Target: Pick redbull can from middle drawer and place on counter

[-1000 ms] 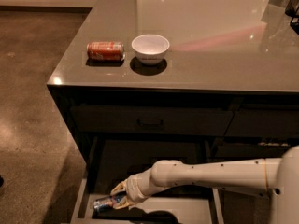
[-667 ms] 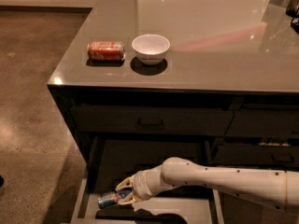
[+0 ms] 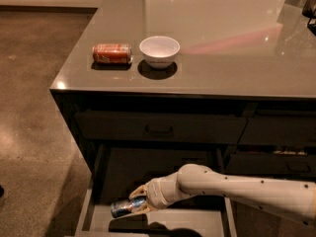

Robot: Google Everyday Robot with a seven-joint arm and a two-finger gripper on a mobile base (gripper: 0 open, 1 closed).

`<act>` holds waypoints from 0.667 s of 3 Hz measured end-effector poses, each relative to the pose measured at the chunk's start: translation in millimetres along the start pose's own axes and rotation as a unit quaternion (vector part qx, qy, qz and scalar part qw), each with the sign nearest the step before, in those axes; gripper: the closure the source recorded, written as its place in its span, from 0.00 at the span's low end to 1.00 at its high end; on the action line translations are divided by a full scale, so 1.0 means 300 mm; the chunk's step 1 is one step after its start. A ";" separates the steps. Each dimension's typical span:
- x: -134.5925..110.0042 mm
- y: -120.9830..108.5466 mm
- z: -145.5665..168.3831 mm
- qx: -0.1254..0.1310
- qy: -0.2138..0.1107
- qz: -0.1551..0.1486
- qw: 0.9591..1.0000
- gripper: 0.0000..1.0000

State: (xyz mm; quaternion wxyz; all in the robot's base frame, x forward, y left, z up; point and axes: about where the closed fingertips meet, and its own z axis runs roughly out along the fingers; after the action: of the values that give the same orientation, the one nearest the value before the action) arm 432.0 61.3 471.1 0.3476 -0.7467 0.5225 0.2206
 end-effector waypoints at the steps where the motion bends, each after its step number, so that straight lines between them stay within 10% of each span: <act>1: 0.059 0.027 0.069 -0.036 0.027 0.013 0.999 1.00; 2: 0.107 0.052 0.141 -0.070 0.045 0.025 0.996 0.82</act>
Offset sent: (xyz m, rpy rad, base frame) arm -0.0009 0.0130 -0.0840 -0.2005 0.1679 0.0574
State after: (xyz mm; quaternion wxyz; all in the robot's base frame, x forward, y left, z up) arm 430.4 69.6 416.5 0.2652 -0.7648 0.5396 0.2315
